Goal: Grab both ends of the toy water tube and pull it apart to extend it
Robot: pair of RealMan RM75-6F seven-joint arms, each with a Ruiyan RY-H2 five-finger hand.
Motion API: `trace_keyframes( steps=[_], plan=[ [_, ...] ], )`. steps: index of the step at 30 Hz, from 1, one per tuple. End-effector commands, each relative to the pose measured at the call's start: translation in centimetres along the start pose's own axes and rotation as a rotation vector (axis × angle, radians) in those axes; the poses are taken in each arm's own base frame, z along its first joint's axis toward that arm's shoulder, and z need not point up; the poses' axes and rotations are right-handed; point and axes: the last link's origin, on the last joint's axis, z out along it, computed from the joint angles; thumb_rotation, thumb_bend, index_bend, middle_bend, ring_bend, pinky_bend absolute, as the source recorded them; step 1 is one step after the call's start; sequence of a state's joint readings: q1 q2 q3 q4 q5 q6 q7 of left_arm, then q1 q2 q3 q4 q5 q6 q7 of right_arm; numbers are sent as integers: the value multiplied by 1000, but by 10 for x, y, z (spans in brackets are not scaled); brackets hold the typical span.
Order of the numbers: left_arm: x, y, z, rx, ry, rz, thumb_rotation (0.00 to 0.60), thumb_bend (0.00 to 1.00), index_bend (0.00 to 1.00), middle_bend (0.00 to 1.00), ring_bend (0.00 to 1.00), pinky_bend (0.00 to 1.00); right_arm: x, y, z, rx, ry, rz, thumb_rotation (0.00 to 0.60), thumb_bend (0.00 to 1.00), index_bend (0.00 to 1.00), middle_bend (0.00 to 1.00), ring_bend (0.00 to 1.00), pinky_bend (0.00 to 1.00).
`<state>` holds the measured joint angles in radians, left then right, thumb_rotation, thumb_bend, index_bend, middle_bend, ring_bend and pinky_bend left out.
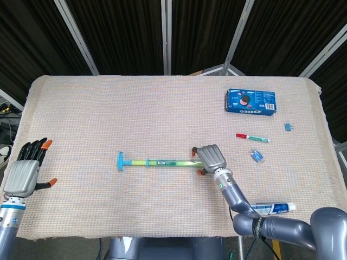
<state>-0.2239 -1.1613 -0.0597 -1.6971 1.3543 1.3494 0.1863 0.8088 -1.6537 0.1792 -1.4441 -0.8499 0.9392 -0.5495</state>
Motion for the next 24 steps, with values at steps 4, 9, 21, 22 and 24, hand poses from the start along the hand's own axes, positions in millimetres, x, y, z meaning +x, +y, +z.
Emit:
trace_keyframes(
  steps=[4, 9, 21, 22, 24],
  plan=[
    [-1, 0, 0, 0, -6, 1, 600, 0, 0, 0, 0, 0, -4, -2, 4, -11, 3, -5, 600, 151, 462, 1000, 1000, 1000],
    [-1, 0, 1, 2, -10, 0, 600, 0, 0, 0, 0, 0, -6, -1, 6, -17, 4, -9, 600, 152, 478, 1000, 1000, 1000],
    [-6, 2, 3, 0, -31, 12, 600, 0, 0, 0, 0, 0, -11, 2, 8, -29, -9, 5, 600, 213, 586, 1000, 1000, 1000],
    [-7, 2, 4, 1, -36, 11, 600, 0, 0, 35, 15, 18, -11, 2, 8, -27, -10, 7, 600, 219, 594, 1000, 1000, 1000],
    [-10, 4, 5, -1, -50, -1, 600, 0, 0, 260, 192, 189, -9, 2, 8, -25, -10, 18, 600, 250, 610, 1000, 1000, 1000]
  ],
)
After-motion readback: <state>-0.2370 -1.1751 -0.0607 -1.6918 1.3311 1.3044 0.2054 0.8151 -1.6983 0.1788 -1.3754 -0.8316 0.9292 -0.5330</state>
